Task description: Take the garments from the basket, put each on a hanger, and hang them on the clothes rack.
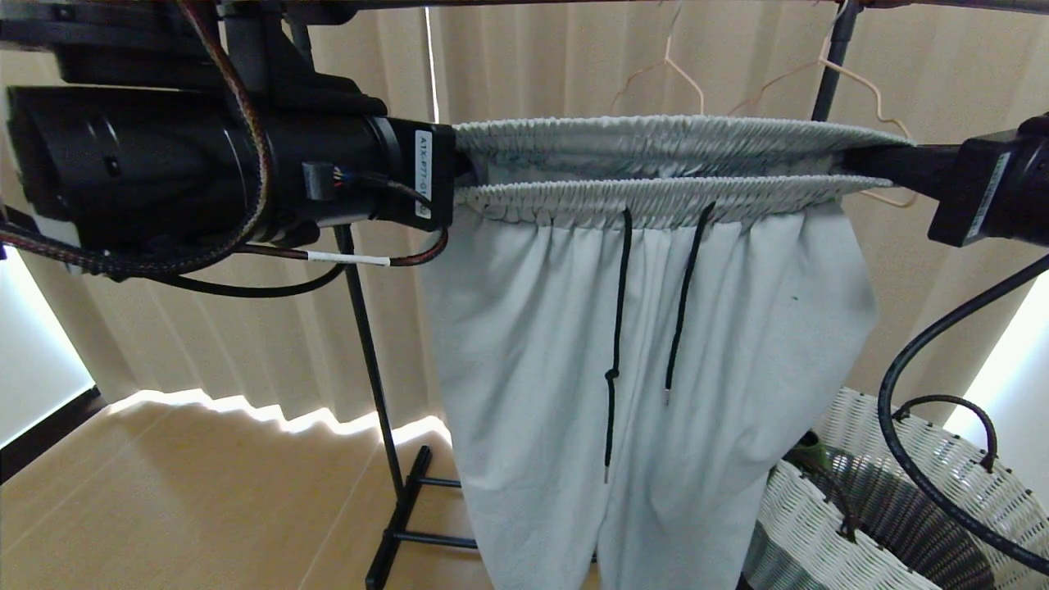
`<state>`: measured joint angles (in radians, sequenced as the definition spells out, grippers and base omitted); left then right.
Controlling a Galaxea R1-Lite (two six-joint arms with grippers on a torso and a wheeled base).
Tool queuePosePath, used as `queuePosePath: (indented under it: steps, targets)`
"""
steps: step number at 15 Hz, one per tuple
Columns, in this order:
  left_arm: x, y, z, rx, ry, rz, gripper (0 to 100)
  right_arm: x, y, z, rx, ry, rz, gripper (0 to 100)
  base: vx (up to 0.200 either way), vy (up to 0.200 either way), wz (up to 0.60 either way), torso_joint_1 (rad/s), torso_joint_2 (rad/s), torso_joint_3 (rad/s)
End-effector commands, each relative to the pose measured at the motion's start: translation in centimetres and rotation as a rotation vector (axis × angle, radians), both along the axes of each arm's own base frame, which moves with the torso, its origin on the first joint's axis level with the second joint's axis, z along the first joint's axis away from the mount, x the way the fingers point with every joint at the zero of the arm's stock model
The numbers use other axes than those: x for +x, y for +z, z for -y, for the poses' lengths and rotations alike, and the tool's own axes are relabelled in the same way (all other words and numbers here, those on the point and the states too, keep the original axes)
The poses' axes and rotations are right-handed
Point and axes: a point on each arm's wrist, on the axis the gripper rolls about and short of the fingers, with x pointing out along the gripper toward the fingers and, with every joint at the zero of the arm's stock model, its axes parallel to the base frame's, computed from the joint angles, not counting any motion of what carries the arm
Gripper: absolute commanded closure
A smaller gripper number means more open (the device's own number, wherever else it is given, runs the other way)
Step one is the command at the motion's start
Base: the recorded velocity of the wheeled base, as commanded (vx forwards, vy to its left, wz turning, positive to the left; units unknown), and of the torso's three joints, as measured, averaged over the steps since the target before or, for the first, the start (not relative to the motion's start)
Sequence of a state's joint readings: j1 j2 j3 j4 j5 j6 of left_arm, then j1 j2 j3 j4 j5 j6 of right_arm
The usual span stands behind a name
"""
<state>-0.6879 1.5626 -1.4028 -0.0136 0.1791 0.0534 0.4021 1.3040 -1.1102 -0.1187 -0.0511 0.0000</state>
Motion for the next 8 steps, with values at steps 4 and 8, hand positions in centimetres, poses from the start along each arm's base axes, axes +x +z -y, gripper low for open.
queuePosePath:
  steps: [4, 8]
  targets:
    - [0.2, -0.3, 0.2, 0.008, 0.001, -0.009, 100, 0.4, -1.2, 0.0, -0.015, -0.009, -0.040, 100, 0.000, 0.000, 0.00, 0.000, 0.00, 0.000]
    - [1.9, -0.3, 1.5, -0.009, 0.004, 0.009, 100, -2.7, -1.3, 1.3, -0.013, -0.004, -0.031, 100, 0.000, 0.000, 0.00, 0.000, 0.00, 0.000]
